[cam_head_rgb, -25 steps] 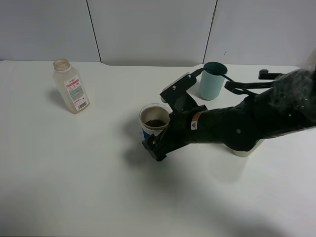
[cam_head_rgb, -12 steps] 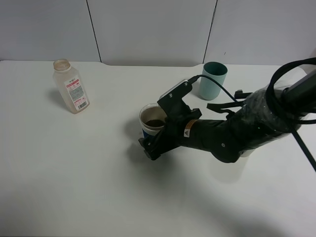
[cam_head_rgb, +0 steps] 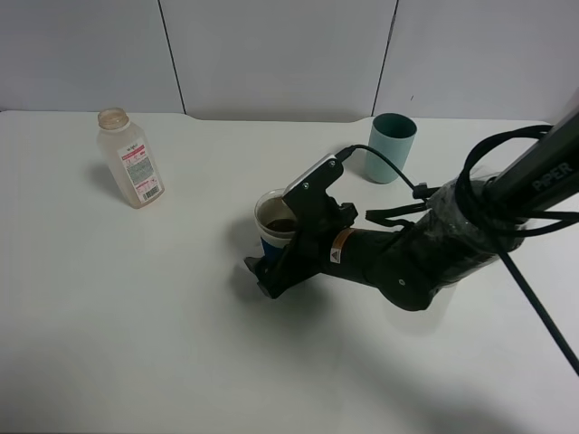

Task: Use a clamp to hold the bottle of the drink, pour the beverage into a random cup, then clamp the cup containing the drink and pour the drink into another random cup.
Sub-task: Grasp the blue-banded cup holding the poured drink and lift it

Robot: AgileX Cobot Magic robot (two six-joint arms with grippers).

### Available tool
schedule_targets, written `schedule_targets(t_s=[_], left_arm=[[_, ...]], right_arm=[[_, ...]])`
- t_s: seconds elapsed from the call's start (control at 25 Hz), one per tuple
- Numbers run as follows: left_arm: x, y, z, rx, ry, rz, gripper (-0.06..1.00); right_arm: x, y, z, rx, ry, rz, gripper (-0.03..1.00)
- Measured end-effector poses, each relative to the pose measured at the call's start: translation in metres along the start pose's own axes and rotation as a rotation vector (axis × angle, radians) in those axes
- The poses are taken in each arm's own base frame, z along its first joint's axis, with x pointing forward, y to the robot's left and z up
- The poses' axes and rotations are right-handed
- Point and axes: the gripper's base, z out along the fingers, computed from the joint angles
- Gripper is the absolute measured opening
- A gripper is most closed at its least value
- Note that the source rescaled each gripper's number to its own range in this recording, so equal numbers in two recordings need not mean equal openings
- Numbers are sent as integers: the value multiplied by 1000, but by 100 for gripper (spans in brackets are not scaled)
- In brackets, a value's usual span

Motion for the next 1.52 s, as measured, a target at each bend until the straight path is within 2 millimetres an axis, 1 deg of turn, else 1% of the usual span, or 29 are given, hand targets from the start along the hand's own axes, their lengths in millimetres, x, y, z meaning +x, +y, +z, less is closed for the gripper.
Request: schedule_targets(t_s=[0.12,0.24,0.32,0.56,0.8,0.84,0.88,0.92,0.96,1.0,1.04,1.08,1.52], left_arm=[[0,0,0,0,0,0,100],[0,0,0,0,0,0,100],[0,0,0,0,0,0,100],[0,0,0,0,0,0,100],[0,0,0,0,0,0,100],[0,0,0,0,0,0,100],[0,0,0,0,0,0,100],[0,0,0,0,0,0,100],[0,0,0,0,0,0,100],[0,0,0,0,0,0,100],[0,0,0,0,0,0,100],[0,0,0,0,0,0,100],[0,0,0,0,0,0,100]], right_arm=[[3,0,4,6,-32,-1,100],[13,2,9,4,-12,-4,100],[16,2,10,1,-13,-9,100],[10,3,11,2,-87,-20,100],[9,3,10,1,-106,-22,100],[9,3,10,1,-106,-22,95],[9,3,10,1,-106,-22,83],[9,3,10,1,-106,-22,67],[9,3,10,2,-105,-21,42],[9,3,10,2,-105,-21,10],[8,3,10,2,-108,-22,0],[8,3,10,1,-107,-22,3],[7,4,10,-1,-103,-23,3]])
